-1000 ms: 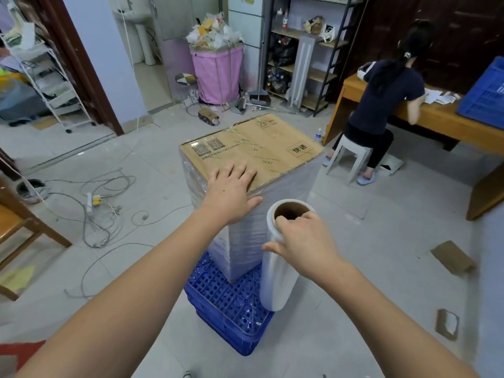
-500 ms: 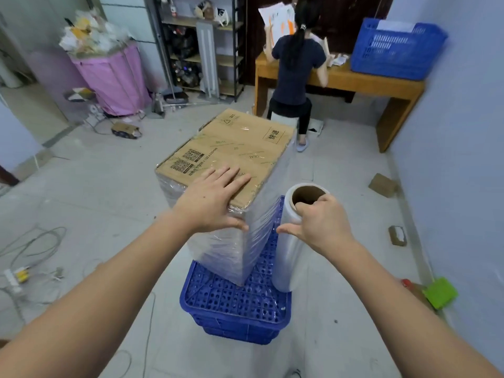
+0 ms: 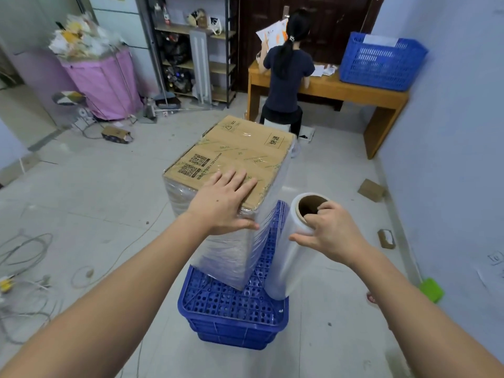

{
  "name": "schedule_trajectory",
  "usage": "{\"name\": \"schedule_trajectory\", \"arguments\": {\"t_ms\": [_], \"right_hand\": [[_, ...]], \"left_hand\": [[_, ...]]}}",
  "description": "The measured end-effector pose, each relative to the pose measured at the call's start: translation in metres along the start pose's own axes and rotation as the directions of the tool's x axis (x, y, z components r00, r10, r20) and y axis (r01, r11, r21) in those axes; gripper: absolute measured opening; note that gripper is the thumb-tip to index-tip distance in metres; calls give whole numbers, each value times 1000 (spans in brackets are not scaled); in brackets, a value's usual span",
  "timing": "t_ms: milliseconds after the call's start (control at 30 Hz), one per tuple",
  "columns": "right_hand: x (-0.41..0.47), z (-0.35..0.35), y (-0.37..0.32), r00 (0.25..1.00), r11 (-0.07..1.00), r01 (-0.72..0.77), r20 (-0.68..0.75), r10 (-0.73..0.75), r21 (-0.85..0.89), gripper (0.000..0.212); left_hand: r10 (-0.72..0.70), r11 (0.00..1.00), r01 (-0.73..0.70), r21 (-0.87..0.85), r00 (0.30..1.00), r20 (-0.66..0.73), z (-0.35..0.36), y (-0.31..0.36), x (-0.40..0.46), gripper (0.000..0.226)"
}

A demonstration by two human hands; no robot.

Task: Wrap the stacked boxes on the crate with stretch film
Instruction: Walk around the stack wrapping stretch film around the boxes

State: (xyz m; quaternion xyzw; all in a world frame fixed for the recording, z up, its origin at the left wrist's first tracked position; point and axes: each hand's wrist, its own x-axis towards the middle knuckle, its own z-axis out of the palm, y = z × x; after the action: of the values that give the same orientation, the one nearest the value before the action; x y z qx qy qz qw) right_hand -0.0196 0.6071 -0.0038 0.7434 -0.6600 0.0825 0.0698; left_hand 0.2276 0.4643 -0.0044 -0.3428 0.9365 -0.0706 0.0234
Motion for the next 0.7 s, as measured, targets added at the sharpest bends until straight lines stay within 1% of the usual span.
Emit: {"name": "schedule_trajectory", "arguments": {"t_ms": [100, 200, 267, 400, 500, 600, 700], "right_hand": [[-3, -9, 2, 1000, 998, 23, -17, -22, 50, 60], [-6, -18, 1, 996, 991, 89, -36, -86, 100, 58], [-9, -22, -1, 990, 984, 141, -13, -141, 106, 57], [-16, -14, -8, 964, 967, 248, 79, -252, 60, 50], [-18, -10, -12, 954, 971, 240, 187, -236, 2, 46], [-17, -16, -20, 948, 984, 167, 285, -145, -55, 37], [-16, -23, -35, 965, 992, 106, 248, -87, -66, 18]], "left_hand": [[-17, 1000, 17, 10, 1000, -7, -3, 11, 1, 121], [-52, 999, 52, 4, 998, -25, -7, 26, 3, 122], [-69, 998, 69, -4, 997, -40, -8, 34, 5, 123], [-75, 997, 73, -35, 995, -58, -3, 41, 3, 123], [-88, 995, 85, -54, 994, -57, 1, 41, 1, 122], [-88, 994, 85, -67, 995, -49, 1, 40, 0, 124], [-88, 992, 84, -95, 996, -31, -2, 38, -1, 128]]}}
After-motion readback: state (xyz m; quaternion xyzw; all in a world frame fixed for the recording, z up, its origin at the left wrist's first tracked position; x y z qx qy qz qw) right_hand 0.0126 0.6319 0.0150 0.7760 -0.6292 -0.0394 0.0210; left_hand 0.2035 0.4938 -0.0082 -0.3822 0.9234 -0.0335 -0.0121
